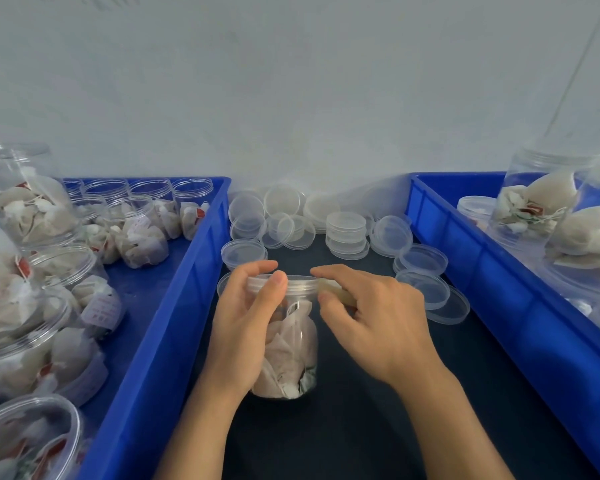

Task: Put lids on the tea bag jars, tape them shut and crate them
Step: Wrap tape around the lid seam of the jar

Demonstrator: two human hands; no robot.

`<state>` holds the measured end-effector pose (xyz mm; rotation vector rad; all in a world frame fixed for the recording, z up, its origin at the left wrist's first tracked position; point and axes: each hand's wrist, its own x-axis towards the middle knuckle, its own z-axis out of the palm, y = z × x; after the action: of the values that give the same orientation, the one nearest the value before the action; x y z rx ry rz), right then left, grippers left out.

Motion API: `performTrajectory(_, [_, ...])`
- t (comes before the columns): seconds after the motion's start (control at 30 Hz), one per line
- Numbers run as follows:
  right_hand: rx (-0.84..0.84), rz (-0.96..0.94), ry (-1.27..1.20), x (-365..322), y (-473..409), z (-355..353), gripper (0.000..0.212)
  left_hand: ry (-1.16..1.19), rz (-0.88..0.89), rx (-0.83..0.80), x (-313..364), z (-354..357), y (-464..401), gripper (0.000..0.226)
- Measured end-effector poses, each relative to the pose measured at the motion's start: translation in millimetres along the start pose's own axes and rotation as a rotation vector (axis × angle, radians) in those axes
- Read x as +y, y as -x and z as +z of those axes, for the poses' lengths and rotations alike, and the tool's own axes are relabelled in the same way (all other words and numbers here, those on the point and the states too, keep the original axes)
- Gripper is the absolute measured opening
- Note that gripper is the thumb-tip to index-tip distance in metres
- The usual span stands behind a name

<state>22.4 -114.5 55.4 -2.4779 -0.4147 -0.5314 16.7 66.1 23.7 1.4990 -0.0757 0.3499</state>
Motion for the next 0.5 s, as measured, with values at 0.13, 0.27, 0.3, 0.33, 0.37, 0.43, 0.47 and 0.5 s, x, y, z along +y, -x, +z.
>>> performTrajectory(0.13, [-0.119, 0.018, -0.098, 2.7, -1.8, -2.2, 0.057, 0.047, 0.005, -0.056, 0.9, -1.0, 0.4, 0.041])
performTrajectory(0.27, [-0.199, 0.031, -0.215, 7.8, -1.3, -6.4, 0.049, 0.063, -0.008, -0.124, -1.8, -6.5, -0.1, 0.048])
performTrajectory(0.3, [-0.202, 0.029, -0.218, 8.5, -1.0, -7.2, 0.049, 0.057, -0.013, -0.139, -3.4, -6.9, 0.2, 0.05])
performTrajectory(0.33, [-0.2, 0.029, -0.217, 9.1, -0.7, -7.7, 0.049, 0.046, -0.019, -0.15, -5.0, -6.9, 0.6, 0.052])
performTrajectory(0.37, [-0.195, 0.03, -0.215, 9.9, -0.5, -7.7, 0.048, 0.034, -0.022, -0.155, -6.2, -5.8, 1.0, 0.055])
performTrajectory(0.43, [-0.18, 0.032, -0.205, 10.3, -1.1, -6.0, 0.048, -0.015, -0.001, -0.136, -6.9, -1.8, 1.6, 0.064])
performTrajectory(0.47, [-0.167, 0.033, -0.196, 9.8, -1.3, -4.7, 0.048, -0.063, 0.023, -0.096, -6.4, 0.5, 1.8, 0.067])
performTrajectory(0.5, [-0.154, 0.034, -0.184, 8.7, -1.0, -3.4, 0.048, -0.124, 0.047, -0.032, -5.7, 3.0, 2.5, 0.067])
